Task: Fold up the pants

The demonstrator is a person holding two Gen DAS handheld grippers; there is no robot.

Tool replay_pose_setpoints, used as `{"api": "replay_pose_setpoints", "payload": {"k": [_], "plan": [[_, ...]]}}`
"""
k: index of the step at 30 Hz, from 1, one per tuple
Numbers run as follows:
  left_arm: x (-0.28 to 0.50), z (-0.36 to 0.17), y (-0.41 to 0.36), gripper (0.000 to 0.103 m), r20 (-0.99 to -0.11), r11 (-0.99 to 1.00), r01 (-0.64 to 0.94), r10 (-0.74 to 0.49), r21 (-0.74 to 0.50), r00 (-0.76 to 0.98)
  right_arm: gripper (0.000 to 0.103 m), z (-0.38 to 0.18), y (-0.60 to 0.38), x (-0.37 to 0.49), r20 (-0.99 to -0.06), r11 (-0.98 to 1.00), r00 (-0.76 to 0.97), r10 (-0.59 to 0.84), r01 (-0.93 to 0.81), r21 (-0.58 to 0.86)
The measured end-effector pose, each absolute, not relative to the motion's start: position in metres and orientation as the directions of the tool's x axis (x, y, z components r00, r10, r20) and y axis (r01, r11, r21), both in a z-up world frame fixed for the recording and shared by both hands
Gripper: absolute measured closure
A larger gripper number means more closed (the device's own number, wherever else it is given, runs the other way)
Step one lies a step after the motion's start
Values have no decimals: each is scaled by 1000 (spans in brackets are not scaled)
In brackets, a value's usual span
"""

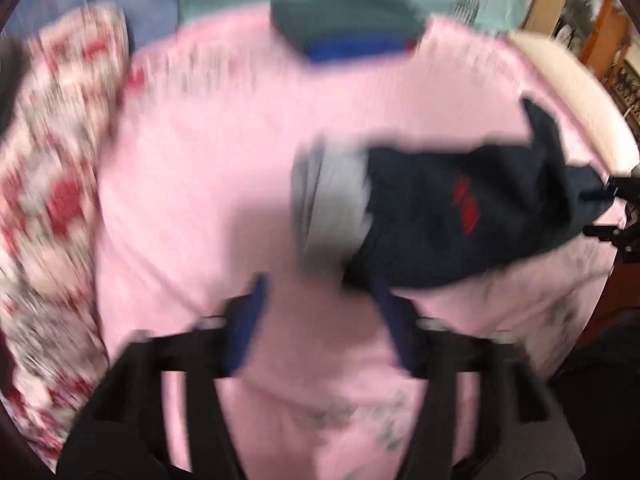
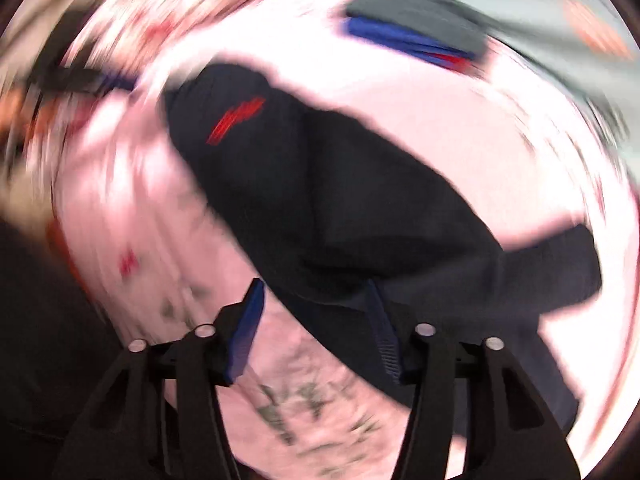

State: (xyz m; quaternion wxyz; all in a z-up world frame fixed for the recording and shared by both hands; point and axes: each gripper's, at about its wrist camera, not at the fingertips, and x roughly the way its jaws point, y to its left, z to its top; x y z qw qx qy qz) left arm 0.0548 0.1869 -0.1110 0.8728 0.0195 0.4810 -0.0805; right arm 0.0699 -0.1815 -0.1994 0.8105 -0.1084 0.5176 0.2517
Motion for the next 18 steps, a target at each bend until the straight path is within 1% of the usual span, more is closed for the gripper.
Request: {"api": "replay_pose_setpoints", "payload": {"k": [2,4,6,9,11,13,14,16,18], "plan": [[63,-92,169,26,-780,979,184,-185,-91,598,45,-198,-201,71,-872,923,377,312,-337,185],[80,-91,147,23,-738,964,218,-259,-154,624,45,-198,-209,70,-844,934,411,345,-242,264],[103,-108,132,23,-747,958,222,-280,-181,602,45,-198,-195,76,-815,928,449,365,-244,281],[132,-151,121,23,-806,952,193,-303,-236,509,45,-201,-162,83,-791,912,467,394,-303,275],[134,-179,119,23,-848,961,169,-272,-218,456,45,-227,-152,95,-846,919,392,363,-302,254],[125,-191,118,23,-845,963,197,-258,-184,468,45,-259,-161,95,-916,960,318,245,-214,182],[120,-192,115,23,-847,963,214,-246,-161,471,50,-262,-175,87,-893,956,357,274,-199,214],[115,-195,114,23,-849,966,219,-227,-135,477,49,-258,-195,74,-881,944,344,325,-180,278],[114,-196,110,23,-851,972,212,-197,-103,487,46,-245,-204,69,-886,947,337,318,-149,283]]}}
